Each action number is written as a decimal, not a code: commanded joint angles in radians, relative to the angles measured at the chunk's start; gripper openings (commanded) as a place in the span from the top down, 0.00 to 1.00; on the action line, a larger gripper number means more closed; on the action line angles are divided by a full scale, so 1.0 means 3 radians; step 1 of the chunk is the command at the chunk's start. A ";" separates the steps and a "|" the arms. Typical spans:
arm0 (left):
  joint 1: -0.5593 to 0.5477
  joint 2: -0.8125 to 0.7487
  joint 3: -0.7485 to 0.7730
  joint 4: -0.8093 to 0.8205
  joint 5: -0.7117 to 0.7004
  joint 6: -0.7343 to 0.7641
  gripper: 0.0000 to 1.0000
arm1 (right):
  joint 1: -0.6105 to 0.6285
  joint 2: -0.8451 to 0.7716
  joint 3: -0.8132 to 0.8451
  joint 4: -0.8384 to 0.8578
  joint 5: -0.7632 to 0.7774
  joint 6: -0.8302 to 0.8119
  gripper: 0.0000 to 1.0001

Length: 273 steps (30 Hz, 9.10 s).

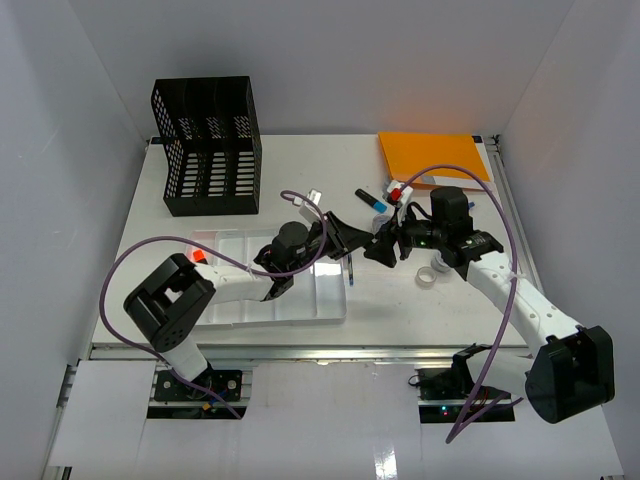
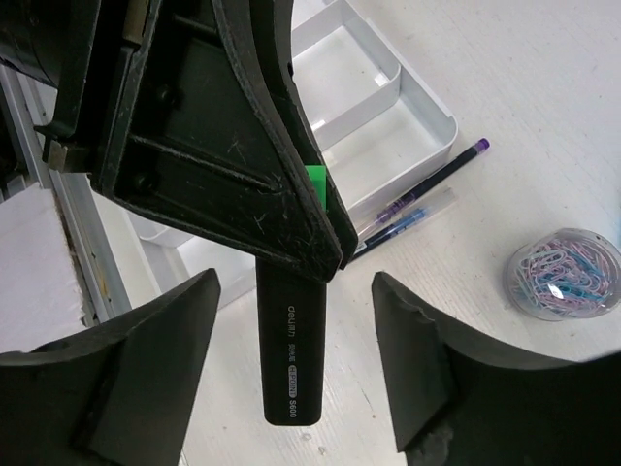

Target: Organize the desk

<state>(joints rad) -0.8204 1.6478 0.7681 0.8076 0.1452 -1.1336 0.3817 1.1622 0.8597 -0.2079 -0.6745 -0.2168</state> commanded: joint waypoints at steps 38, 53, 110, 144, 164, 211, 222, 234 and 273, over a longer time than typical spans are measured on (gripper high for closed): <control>0.2208 -0.1013 0.0738 -0.4921 -0.2423 0.3057 0.96 | -0.0812 -0.0689 -0.0580 -0.0002 -0.0570 -0.0791 0.10; 0.2212 -0.0723 0.0613 -0.4881 -0.2081 0.2899 0.16 | -0.0832 -0.0552 -0.0581 0.0002 -0.0591 -0.0781 0.10; 0.2213 -0.2578 -0.0944 -0.1916 0.2044 0.1650 0.02 | -0.0101 0.3981 0.3714 -0.1346 0.1552 -0.1068 0.70; 0.0932 -0.0370 -0.0206 0.0001 0.0605 -0.0151 0.13 | 0.0181 0.1427 0.1471 -0.0733 -0.0518 -0.0353 0.88; 0.0558 -0.0328 -0.0215 -0.0211 0.0368 -0.0153 0.69 | 0.0329 0.1221 0.1234 -0.0519 -0.0205 -0.0237 0.71; 0.2145 -0.0917 0.0719 -0.5165 -0.1940 0.2940 0.87 | -0.0742 0.0358 0.0288 -0.0677 -0.0978 -0.1033 0.14; 0.2147 -0.0817 0.0818 -0.5198 -0.1943 0.2907 0.27 | -0.0795 0.0424 0.0267 -0.0677 -0.0952 -0.1049 0.13; 0.2147 -0.1488 0.0764 -0.4823 -0.0713 0.2835 0.04 | -0.0807 0.0508 0.0174 -0.0381 -0.0344 -0.0769 0.14; 0.2152 -0.2758 -0.0459 -0.3203 0.1106 0.2751 0.02 | -0.0101 0.2387 0.1410 0.0007 0.2007 0.0216 0.01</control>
<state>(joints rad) -0.1783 0.8526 0.6392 -0.1736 0.4900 -0.3187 0.3442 1.8692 1.2348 -0.1971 -0.0912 -0.1566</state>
